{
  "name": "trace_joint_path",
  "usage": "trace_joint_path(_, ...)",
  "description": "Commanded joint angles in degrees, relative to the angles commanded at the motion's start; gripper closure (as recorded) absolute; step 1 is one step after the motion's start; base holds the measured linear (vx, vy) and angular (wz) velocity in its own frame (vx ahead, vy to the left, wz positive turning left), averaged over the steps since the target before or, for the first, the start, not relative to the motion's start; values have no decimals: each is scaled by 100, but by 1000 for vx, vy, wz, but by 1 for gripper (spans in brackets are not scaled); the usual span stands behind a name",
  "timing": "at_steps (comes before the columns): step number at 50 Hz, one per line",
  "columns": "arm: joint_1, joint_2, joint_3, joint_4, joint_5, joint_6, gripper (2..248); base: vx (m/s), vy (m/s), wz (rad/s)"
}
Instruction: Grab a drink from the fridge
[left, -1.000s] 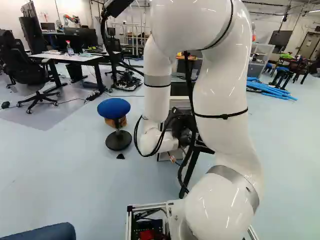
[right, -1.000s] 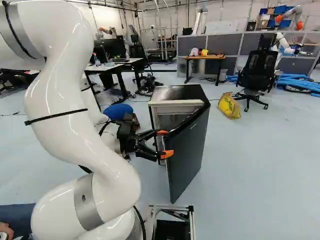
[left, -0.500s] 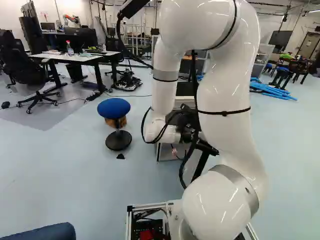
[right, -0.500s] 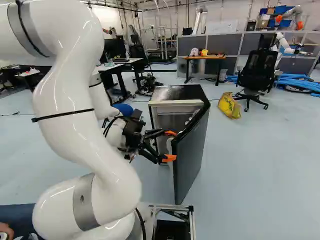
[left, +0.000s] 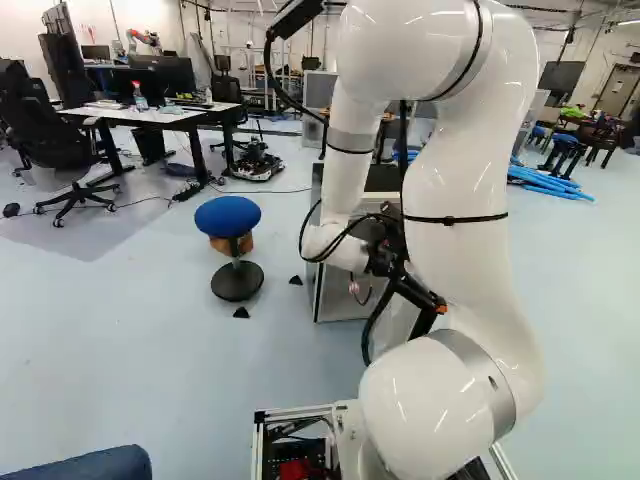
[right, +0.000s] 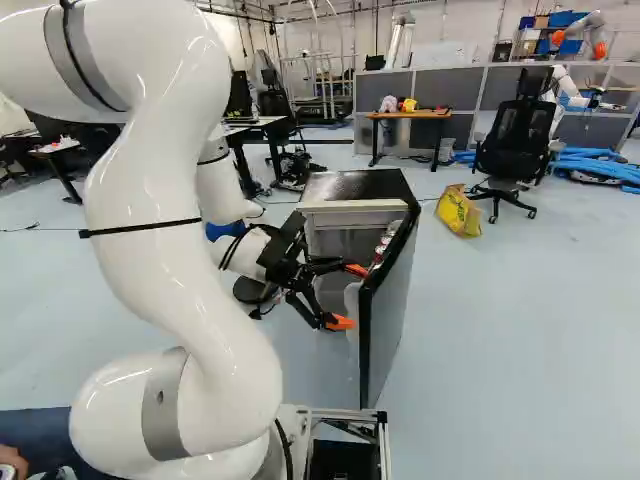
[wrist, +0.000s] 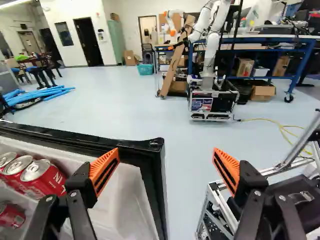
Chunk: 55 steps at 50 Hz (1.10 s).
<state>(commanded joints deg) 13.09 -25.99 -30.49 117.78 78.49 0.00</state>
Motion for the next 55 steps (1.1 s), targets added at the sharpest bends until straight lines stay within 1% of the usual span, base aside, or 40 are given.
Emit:
trace_joint_path(7,-226,-21,-149,114,-101,0,3,0,0,0)
trace_joint_path(36,-1102,-138,-772,553,-130,0,3,0,0,0)
trace_joint_path(55,-1581,-245,-1189,695,-315,0,3,0,0,0)
